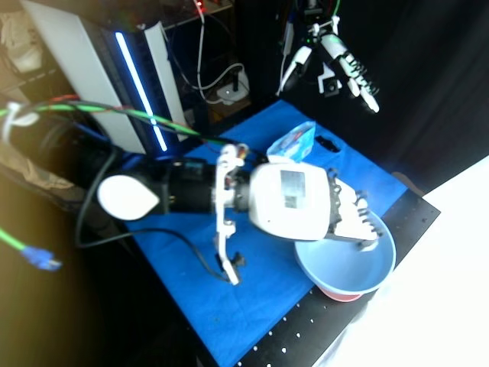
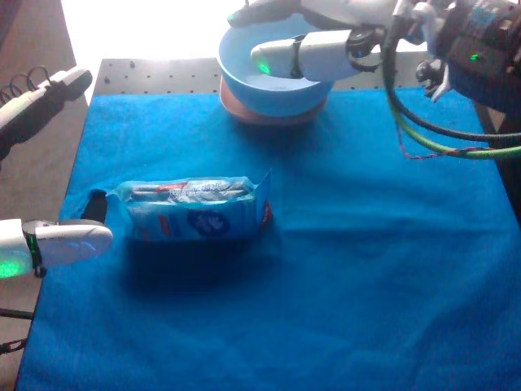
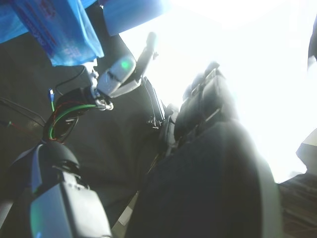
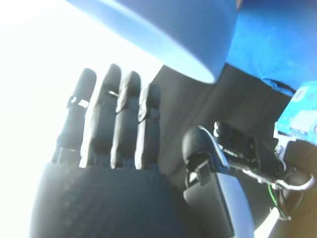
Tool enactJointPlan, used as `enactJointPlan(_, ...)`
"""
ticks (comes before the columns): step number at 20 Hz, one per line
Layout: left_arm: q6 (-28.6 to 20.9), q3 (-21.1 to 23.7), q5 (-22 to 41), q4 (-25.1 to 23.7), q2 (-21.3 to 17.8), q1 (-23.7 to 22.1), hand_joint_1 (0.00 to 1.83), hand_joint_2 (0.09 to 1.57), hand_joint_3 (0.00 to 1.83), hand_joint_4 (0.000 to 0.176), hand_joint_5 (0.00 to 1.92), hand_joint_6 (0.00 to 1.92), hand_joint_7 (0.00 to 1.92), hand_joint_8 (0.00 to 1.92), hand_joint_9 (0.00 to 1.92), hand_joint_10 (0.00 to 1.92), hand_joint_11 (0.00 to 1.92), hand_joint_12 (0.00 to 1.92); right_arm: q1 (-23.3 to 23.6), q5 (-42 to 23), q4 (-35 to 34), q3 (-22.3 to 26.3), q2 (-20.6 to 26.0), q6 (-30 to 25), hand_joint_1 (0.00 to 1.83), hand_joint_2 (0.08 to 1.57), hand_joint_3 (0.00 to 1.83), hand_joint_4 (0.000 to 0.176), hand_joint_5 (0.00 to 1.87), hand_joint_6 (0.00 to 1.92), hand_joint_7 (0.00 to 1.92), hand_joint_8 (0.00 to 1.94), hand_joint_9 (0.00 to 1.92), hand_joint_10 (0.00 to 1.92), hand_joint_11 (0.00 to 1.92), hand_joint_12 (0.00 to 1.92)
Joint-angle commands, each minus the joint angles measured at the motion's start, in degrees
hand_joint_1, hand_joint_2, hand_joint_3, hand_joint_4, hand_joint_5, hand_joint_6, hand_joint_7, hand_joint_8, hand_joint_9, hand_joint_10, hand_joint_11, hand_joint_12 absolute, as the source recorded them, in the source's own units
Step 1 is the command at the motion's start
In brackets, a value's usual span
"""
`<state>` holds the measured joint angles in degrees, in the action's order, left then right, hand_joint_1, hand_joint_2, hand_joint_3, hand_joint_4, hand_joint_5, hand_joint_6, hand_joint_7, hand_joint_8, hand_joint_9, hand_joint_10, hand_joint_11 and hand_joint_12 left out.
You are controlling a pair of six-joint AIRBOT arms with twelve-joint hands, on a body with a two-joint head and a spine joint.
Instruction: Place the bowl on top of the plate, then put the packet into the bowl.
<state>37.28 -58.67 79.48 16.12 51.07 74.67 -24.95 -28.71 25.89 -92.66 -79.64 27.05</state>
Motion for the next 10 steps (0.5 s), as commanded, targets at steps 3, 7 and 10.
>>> enactJointPlan(3, -0.5, -0.3, 6.8, 0.7, 0.5, -0.5, 0.69, 0.83, 0.0, 0.121, 0.02, 0.0, 0.0, 0.0, 0.0, 0.0, 0.0, 0.0, 0.5, -10.8, -3.0, 3.0, 3.5, -0.1, 0.0, 1.06, 0.0, 0.176, 0.09, 0.0, 0.0, 0.0, 0.0, 0.0, 0.0, 0.0)
enactJointPlan(7, -0.5, -1.0, 5.4, 0.7, 1.0, -0.6, 0.7, 0.82, 0.0, 0.105, 0.02, 0.0, 0.0, 0.0, 0.0, 0.0, 0.0, 0.0, -3.7, -19.6, -8.7, 9.2, 10.5, 1.5, 0.0, 0.98, 0.0, 0.176, 0.0, 0.0, 0.0, 0.0, 0.0, 0.0, 0.0, 0.0)
enactJointPlan(10, -0.5, -1.6, 3.8, -0.3, 1.0, -2.0, 0.71, 0.79, 0.0, 0.173, 0.06, 0.01, 0.01, 0.0, 0.0, 0.0, 0.0, 0.0, -8.4, -26.2, -15.9, 16.3, 15.5, 9.4, 0.02, 1.0, 0.0, 0.176, 0.02, 0.01, 0.0, 0.0, 0.0, 0.0, 0.0, 0.0)
